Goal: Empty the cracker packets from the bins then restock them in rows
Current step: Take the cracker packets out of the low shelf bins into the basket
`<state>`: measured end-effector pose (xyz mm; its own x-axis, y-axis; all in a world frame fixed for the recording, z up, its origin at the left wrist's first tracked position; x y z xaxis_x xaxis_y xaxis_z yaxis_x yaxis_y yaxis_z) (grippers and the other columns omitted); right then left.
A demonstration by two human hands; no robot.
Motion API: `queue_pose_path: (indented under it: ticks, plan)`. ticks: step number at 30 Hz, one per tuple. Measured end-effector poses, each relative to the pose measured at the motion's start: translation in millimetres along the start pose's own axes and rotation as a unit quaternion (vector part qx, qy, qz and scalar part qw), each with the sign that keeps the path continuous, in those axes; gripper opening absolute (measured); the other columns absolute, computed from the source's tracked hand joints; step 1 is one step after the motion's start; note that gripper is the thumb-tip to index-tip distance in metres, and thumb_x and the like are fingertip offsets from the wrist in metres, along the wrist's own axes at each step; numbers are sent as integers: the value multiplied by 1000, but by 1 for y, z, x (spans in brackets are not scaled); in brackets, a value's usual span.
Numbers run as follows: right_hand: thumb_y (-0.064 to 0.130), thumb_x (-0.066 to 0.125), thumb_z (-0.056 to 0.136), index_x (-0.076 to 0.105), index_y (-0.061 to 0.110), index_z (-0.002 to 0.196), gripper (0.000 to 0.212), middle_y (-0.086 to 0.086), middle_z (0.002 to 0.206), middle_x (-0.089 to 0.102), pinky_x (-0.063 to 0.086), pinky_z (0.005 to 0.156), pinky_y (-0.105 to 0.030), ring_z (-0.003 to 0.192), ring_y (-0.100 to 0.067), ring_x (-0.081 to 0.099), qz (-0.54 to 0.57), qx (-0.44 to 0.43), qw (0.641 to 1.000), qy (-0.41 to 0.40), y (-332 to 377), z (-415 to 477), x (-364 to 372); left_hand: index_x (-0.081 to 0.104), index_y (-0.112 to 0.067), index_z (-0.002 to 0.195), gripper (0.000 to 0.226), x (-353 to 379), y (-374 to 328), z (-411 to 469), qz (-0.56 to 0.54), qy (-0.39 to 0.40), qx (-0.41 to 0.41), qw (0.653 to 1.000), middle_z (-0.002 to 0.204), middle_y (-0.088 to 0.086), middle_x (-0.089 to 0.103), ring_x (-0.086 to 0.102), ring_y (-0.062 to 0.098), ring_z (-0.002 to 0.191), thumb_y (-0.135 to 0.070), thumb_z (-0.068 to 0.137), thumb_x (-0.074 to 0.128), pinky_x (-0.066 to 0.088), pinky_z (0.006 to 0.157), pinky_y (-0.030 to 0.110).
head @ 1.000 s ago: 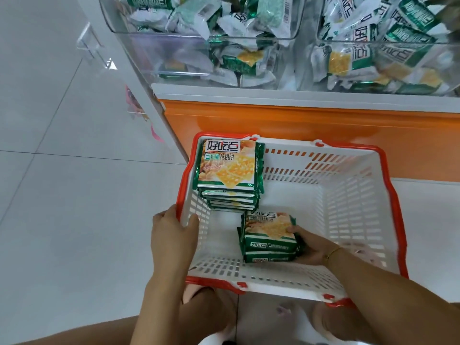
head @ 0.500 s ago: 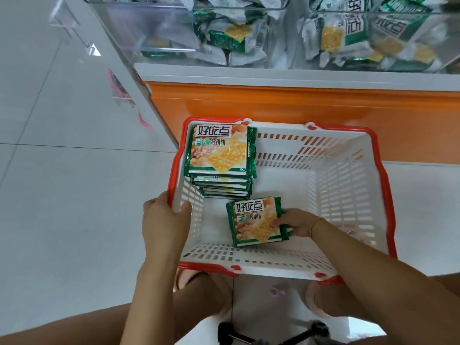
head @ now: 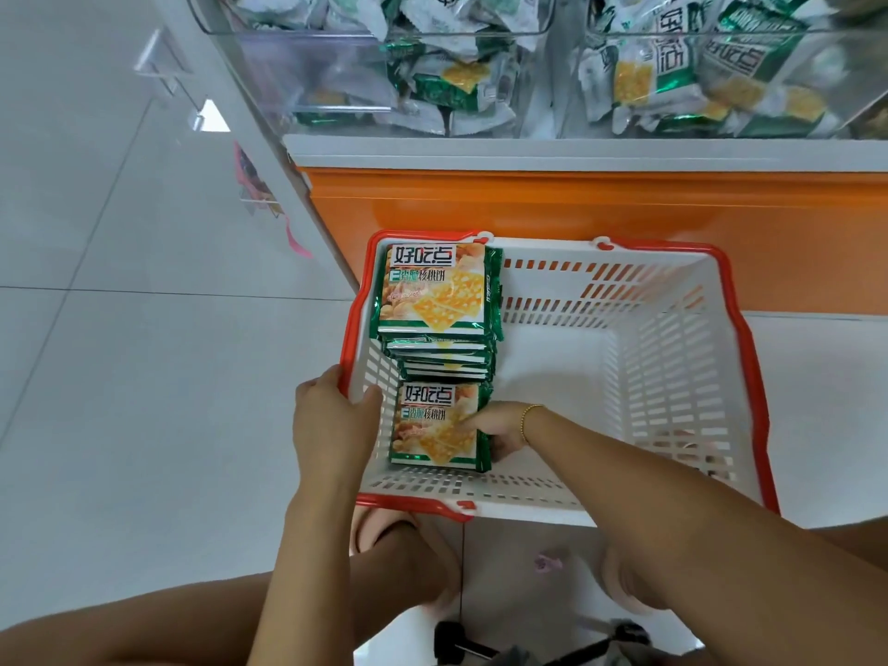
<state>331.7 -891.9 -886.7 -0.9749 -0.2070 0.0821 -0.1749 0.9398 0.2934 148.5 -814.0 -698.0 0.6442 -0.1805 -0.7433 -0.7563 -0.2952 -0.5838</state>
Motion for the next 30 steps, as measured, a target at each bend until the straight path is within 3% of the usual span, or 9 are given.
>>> queue_pose_path:
  ticks: [3,5,8,11,14,18,21,25,30]
  plan:
    - [31,57,96,20,5,150,71,-22,153,26,44,104,-41,133,-34,42,-108,11,994,-29,7,-29,-20,58,-14,125,40,-2,-4,-1,0,6,0,1000,118,10,61,59,24,85,-25,86,60,50,80,33]
    - [35,54,97,50,2,126,45,-21,127,54,53,81,-30,99,-26,61,-255,-35,961,-104,28,-63,-44,60,-13,121,36,-6,-22,-8,-4,-4,37,999,116,10,62,60,24,91,-23,87,60,45,77,28]
    - [33,56,94,56,3,80,33,-12,82,59,38,54,-23,64,-20,53,-377,-132,901,-167,73,-132,-72,65,-17,104,16,-20,-71,-21,-48,-21,116,992,103,-2,65,60,9,91,-23,90,62,38,72,11]
    - [20,63,90,49,12,72,24,0,67,45,30,51,-20,58,-10,41,-390,-271,862,-177,117,-234,-78,53,-18,67,26,-46,-130,-37,-95,-30,196,976,66,-4,59,55,3,68,-26,89,63,36,56,5]
    - [16,69,85,49,18,70,25,10,58,46,34,50,-15,51,-2,39,-344,-396,825,-209,149,-336,-86,48,-15,63,32,-73,-189,-48,-126,-32,257,958,61,-3,55,55,8,67,-28,88,64,38,57,6]
    - [18,75,80,57,22,82,18,15,71,60,40,56,-11,63,0,53,-279,-496,725,-389,182,-427,-145,55,-18,75,18,-86,-266,-51,-108,-12,365,925,75,-3,62,59,10,73,-27,88,64,48,69,20]
    - [32,78,77,54,22,105,38,1,103,62,45,77,-28,90,-16,59,-292,-452,665,-518,209,-455,-203,60,-16,93,7,-72,-315,-46,-44,10,448,893,92,-4,62,58,12,88,-21,89,62,48,82,27]
    - [52,74,74,27,13,147,96,-10,150,37,37,102,-36,131,-28,42,-422,-255,716,-494,227,-418,-247,55,-13,126,36,-36,-351,-40,76,31,477,875,129,5,53,51,18,116,-22,92,59,38,94,24]
    - [53,75,74,9,5,152,113,-13,154,31,39,105,-36,135,-31,39,-437,-183,742,-474,224,-373,-259,40,-12,141,51,-4,-351,-41,170,42,474,863,146,8,38,43,24,129,-26,94,54,36,101,30]
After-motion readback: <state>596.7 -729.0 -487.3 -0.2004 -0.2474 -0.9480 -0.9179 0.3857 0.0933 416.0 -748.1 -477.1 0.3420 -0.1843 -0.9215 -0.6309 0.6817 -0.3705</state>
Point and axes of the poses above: each hand's wrist, its own z-axis towards the middle knuckle, its own x-axis out of the palm, y = z × x, the point moved 8 cm from there along z, towards the middle knuckle
